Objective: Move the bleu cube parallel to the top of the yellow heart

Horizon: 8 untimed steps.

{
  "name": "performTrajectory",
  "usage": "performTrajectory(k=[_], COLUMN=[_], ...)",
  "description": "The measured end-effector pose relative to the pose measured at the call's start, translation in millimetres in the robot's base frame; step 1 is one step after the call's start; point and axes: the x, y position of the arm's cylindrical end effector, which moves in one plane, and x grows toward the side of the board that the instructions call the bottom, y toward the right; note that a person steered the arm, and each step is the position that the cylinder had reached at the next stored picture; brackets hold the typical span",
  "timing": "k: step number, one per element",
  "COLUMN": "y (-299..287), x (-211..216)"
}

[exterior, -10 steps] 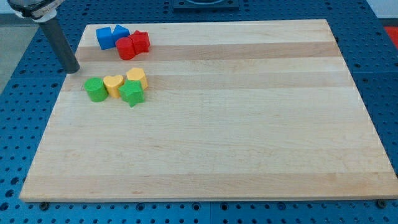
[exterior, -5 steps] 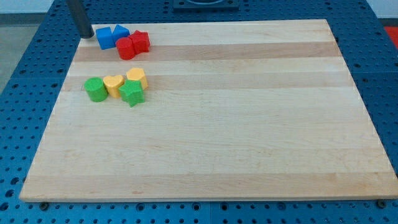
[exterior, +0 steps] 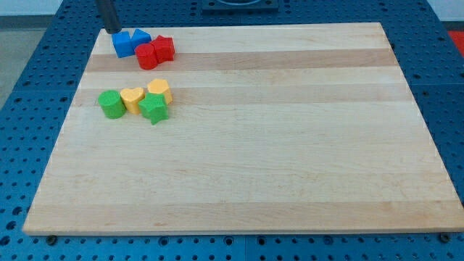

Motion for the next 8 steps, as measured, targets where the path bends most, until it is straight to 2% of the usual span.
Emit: performTrajectory(k=[1,3,4,6,7,8], y=[17.4,17.4,17.5,17.4,17.4,17.4], x=[13.8,14.1,58.6,209.1,217.0,207.8])
